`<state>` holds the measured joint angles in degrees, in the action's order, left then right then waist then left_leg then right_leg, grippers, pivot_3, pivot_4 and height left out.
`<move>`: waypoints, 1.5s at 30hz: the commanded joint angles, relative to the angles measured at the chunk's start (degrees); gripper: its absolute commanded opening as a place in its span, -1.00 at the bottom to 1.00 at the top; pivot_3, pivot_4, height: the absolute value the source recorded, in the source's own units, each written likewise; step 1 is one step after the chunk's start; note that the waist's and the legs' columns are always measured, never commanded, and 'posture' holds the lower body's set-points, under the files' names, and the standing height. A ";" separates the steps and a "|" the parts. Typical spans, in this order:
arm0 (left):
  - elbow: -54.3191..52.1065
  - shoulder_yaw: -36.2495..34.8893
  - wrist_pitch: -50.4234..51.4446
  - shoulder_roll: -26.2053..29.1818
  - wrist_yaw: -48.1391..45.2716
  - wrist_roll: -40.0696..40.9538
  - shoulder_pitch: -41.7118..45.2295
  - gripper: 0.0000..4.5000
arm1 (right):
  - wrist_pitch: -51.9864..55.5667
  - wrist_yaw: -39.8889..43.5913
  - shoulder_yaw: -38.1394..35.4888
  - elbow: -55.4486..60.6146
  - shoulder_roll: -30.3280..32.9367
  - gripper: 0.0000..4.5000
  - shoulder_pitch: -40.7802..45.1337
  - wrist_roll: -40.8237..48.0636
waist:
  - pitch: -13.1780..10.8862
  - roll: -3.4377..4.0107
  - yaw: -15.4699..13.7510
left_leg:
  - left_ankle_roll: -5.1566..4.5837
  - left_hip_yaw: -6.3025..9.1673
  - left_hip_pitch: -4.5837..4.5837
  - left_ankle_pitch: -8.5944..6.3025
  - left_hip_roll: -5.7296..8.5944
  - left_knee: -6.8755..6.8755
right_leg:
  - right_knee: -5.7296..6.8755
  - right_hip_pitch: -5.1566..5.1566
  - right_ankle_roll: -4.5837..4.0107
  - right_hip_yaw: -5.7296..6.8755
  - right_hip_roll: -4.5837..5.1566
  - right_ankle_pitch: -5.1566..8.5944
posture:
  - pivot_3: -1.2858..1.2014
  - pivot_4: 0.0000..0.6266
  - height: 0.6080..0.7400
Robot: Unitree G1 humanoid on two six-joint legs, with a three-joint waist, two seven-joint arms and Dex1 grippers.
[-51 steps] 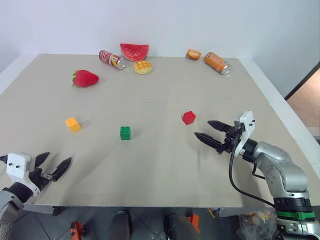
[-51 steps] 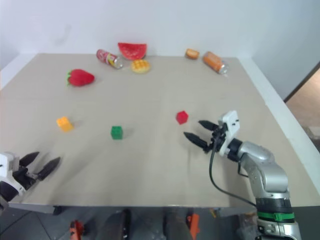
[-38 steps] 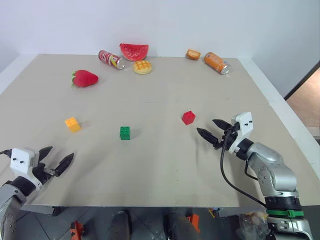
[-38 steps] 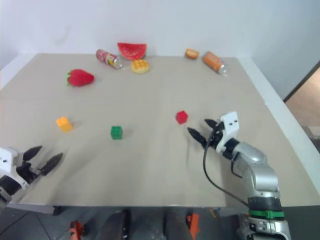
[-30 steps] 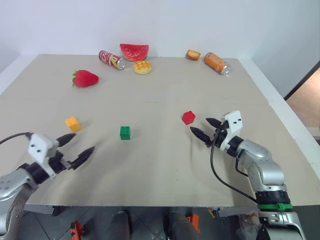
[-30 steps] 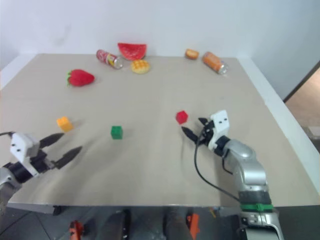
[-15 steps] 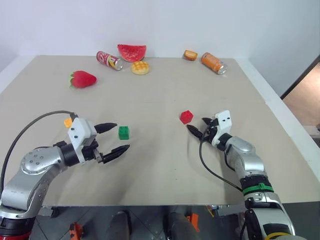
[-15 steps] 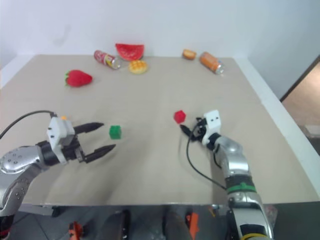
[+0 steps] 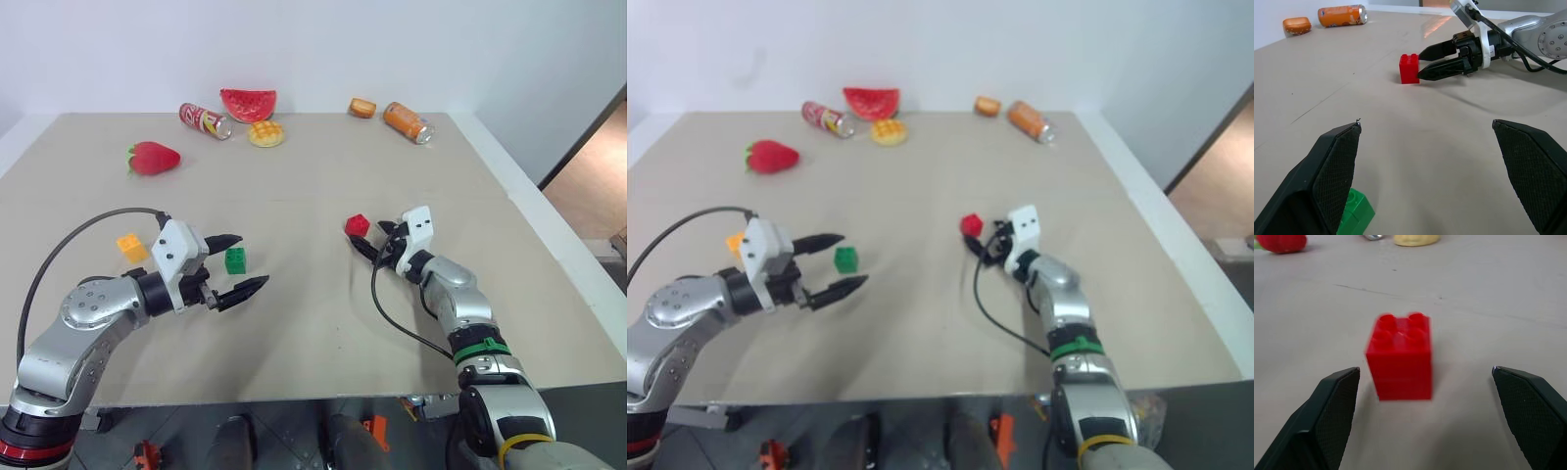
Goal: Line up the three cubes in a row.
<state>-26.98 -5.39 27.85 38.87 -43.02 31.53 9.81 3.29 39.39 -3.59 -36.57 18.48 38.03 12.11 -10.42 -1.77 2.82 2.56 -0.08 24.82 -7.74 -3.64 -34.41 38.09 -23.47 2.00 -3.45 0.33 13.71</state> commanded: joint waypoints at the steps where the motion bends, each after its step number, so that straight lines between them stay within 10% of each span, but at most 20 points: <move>1: -1.91 -2.08 -0.19 0.02 0.44 0.88 -0.08 0.98 | 1.36 3.89 0.24 5.66 2.09 1.00 -1.01 1.09 | 0.00 0.00 -0.09 | 0.00 -0.01 0.08 -0.01 0.01 0.01 | 0.00 -0.06 0.04 -0.02 0.01 0.03 | 0.03 -0.52 1.00; 24: 0.07 -2.73 -3.40 -1.59 -1.11 0.11 -2.51 0.98 | -3.61 2.00 0.84 -4.22 0.92 1.00 3.86 -2.18 | 0.00 0.00 -0.06 | 0.00 -0.07 0.27 -0.02 0.00 0.01 | 0.02 -0.32 0.03 -0.11 -0.04 -0.02 | 0.03 -0.52 1.00; 34: 2.12 -3.18 -6.29 -2.61 -1.42 -0.84 -4.24 1.00 | -8.03 1.01 0.37 -12.72 -0.42 -0.45 8.00 -2.89 | 0.00 0.00 -0.07 | -0.01 -0.08 0.27 -0.02 0.00 0.01 | 0.02 -0.33 0.02 -0.13 -0.03 -0.04 | 0.03 -0.52 1.00; 45: 7.25 -7.84 -10.11 -1.10 -6.98 1.79 -8.41 1.00 | -5.33 19.27 3.34 4.02 4.57 -0.45 0.90 0.92 | -0.01 0.01 -0.22 | 0.00 -0.09 0.32 -0.02 0.00 0.06 | 0.02 -0.40 0.02 -0.13 -0.02 0.01 | 0.03 -0.52 1.00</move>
<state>-19.18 -11.23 19.32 36.97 -48.49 32.02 1.10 -1.78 55.55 -0.14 -36.59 22.14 38.86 11.59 -10.43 -1.76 2.60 2.55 -0.17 25.14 -7.77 -3.65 -34.35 38.11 -23.86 2.03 -3.57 0.31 13.72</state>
